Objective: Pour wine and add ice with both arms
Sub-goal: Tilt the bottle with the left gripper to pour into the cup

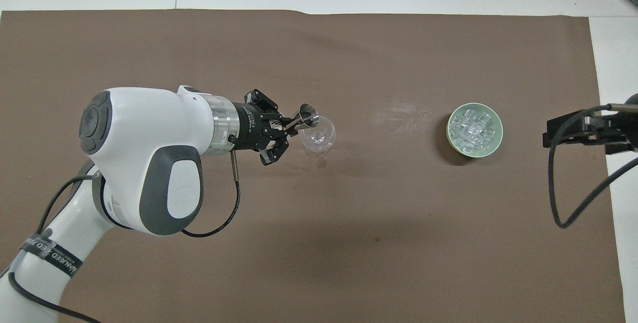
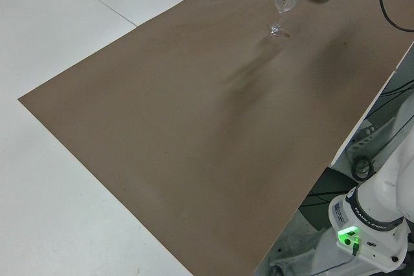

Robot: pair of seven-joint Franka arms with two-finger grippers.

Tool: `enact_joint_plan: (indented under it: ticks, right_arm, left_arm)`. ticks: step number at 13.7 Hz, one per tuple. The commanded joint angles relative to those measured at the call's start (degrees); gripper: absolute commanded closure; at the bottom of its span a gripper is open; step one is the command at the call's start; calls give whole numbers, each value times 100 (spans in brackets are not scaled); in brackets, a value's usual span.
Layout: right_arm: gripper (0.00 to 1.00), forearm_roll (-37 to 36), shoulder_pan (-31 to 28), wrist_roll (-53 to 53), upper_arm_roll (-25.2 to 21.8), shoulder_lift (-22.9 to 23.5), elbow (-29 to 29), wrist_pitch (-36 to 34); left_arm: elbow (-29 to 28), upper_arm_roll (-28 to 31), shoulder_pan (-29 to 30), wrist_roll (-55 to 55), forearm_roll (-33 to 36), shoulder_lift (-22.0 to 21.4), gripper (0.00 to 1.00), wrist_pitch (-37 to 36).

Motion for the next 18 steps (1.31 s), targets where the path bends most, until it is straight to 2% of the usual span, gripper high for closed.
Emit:
enact_joint_plan:
  ticks: [1,10,14,18]
  right_arm:
    - [0,-65,-60,-154,14,-100,-137,127]
    - [0,-65,-60,-146,23,-100,-128,127]
    - [0,-65,-60,-154,23,-100,-128,127]
    - [0,-65,-60,-154,23,-100,-137,127]
  left_arm:
    - [245,-96,-39,-567,673,186,100,57]
    - [307,-246,-39,-639,1159,239,100,-57]
    - [395,-264,-39,-639,1554,247,100,-364]
    - [404,-299,-39,-648,1660,247,100,-461]
